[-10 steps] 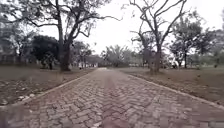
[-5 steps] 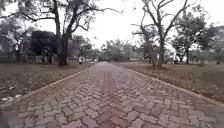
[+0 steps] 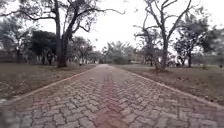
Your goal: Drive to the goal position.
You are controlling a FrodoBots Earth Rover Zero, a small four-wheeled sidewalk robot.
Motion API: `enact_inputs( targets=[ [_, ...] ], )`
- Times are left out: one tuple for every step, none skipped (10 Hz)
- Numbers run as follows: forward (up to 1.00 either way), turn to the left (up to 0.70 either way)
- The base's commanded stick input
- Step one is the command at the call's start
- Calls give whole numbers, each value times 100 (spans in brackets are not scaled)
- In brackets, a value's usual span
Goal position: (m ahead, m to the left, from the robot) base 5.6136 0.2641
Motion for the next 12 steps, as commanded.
enact_inputs(
  targets=[
    [70,0],
    [70,0],
    [70,0],
    [70,0],
    [70,0],
    [70,0],
    [70,0],
    [70,0],
    [70,0],
    [70,0],
    [70,0],
    [70,0]
  ],
)
